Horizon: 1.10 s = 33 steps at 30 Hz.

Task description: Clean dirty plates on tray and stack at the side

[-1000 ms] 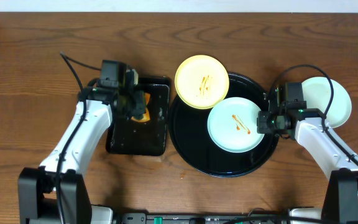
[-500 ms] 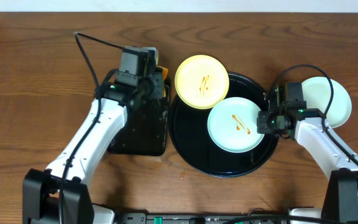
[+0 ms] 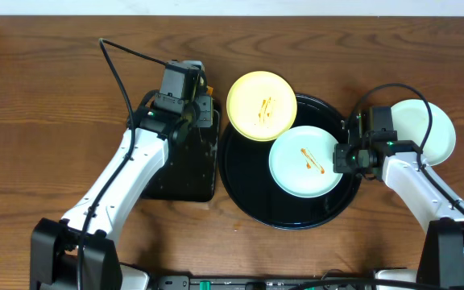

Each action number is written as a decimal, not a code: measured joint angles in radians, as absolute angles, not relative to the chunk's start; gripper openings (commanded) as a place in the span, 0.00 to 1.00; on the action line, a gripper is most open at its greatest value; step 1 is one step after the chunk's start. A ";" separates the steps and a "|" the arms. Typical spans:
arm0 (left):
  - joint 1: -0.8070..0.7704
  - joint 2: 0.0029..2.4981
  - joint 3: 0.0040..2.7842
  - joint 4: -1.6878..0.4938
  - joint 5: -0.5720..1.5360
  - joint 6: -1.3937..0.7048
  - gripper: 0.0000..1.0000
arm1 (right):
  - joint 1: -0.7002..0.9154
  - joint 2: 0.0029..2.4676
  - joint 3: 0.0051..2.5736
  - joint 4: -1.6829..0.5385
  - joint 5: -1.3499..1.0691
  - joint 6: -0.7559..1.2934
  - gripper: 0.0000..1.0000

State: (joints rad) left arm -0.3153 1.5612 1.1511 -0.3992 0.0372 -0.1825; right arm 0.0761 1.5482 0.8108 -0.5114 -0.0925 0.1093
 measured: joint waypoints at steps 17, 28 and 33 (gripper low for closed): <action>-0.435 1.629 1.213 -0.390 0.400 -0.481 0.07 | 0.092 1.548 0.811 -0.581 -0.226 0.104 0.01; -0.664 1.811 1.230 -0.271 0.485 -0.580 0.07 | 0.107 1.548 0.811 -0.569 -0.232 0.157 0.01; -0.743 1.836 1.230 -0.188 0.496 -0.632 0.07 | 0.107 1.548 0.811 -0.569 -0.232 0.177 0.01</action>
State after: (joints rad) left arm -0.7433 1.8362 1.2304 -0.1879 0.4957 -0.6315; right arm 0.1070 1.5482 0.8108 -0.5690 -0.2317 0.1768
